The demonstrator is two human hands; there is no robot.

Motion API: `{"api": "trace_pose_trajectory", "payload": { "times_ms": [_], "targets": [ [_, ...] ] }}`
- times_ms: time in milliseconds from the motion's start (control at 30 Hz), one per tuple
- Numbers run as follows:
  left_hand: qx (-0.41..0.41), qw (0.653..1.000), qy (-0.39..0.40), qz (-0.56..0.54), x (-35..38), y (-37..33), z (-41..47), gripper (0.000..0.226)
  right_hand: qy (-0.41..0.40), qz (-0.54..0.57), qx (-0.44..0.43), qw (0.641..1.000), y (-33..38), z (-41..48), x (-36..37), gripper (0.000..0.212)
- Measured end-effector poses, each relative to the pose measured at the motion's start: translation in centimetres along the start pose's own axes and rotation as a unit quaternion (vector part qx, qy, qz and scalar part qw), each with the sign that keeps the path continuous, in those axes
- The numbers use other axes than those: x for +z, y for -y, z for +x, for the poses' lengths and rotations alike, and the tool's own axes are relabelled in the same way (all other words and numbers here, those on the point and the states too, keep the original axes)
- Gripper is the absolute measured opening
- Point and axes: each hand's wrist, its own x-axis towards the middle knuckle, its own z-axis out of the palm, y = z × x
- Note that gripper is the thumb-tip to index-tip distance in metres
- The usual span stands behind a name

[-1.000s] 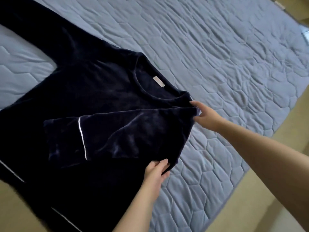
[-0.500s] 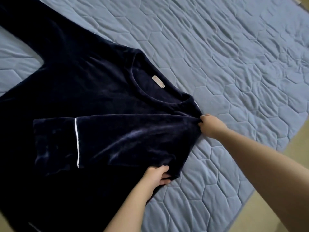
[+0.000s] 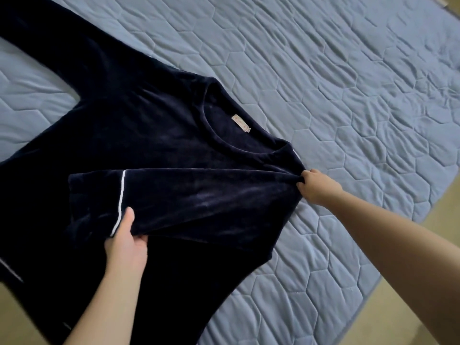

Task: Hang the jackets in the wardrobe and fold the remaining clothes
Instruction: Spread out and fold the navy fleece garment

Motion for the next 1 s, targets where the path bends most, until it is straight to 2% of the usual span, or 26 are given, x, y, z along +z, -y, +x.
{"api": "trace_pose_trajectory", "payload": {
  "times_ms": [67,200,267,333,400,467,500,533,567,600,633,700,767,833,900,1000],
  "targets": [
    [0.043,0.998,-0.028,0.043,0.3,-1.5,0.4,0.041,-0.014,-0.019,0.019,1.000,0.5,-0.3,0.3,0.027],
    [0.072,0.992,-0.061,0.088,0.0,-4.3,0.9,0.040,-0.047,-0.005,0.053,0.997,1.6,-1.5,0.6,0.030],
    [0.095,0.977,-0.068,0.176,-0.6,-5.6,1.4,0.047,-0.102,0.046,0.061,0.992,2.4,-2.7,0.9,0.046],
    [0.118,0.966,-0.076,0.216,-0.9,-7.4,1.7,0.050,-0.163,0.090,0.049,0.981,3.7,-4.9,1.8,0.061],
    [0.102,0.972,-0.068,0.202,-1.1,-10.0,2.5,0.039,-0.175,0.113,0.023,0.978,5.6,-7.5,3.4,0.066],
    [0.061,0.983,-0.063,0.162,-1.5,-12.7,3.5,0.026,-0.151,0.139,-0.003,0.979,7.8,-10.2,5.6,0.067],
    [0.055,0.980,-0.064,0.179,-1.6,-13.6,4.0,0.024,-0.137,0.148,-0.014,0.979,9.0,-11.3,6.7,0.067],
    [0.067,0.966,-0.052,0.242,-1.5,-14.0,4.2,0.026,-0.122,0.152,-0.020,0.981,10.2,-12.1,7.8,0.066],
    [0.087,0.936,-0.032,0.339,-1.5,-14.2,4.8,0.034,-0.110,0.150,-0.021,0.982,11.2,-12.6,8.8,0.066],
    [0.109,0.886,-0.005,0.451,-1.3,-14.0,4.9,0.047,-0.106,0.144,-0.019,0.984,12.2,-12.8,9.7,0.065],
    [0.125,0.820,0.020,0.558,-1.2,-13.8,5.0,0.062,-0.110,0.134,-0.014,0.985,13.1,-12.9,10.5,0.066],
    [0.159,0.721,0.049,0.673,-0.7,-13.4,5.7,0.074,-0.124,0.115,0.000,0.986,14.4,-12.8,11.3,0.068],
    [0.219,0.698,0.029,0.681,0.2,-13.7,5.9,0.057,-0.124,0.097,0.015,0.987,14.5,-12.5,12.1,0.070],
    [0.269,0.709,0.004,0.651,1.0,-14.7,6.1,0.054,-0.118,0.057,0.017,0.991,13.4,-12.7,12.9,0.077],
    [0.284,0.701,0.013,0.654,1.7,-15.6,6.7,0.057,-0.112,0.015,0.001,0.994,11.8,-13.3,13.8,0.086],
    [0.258,0.684,0.032,0.682,2.2,-15.8,8.0,0.060,-0.108,-0.018,-0.017,0.994,10.7,-13.9,14.7,0.093]
  ]
}}
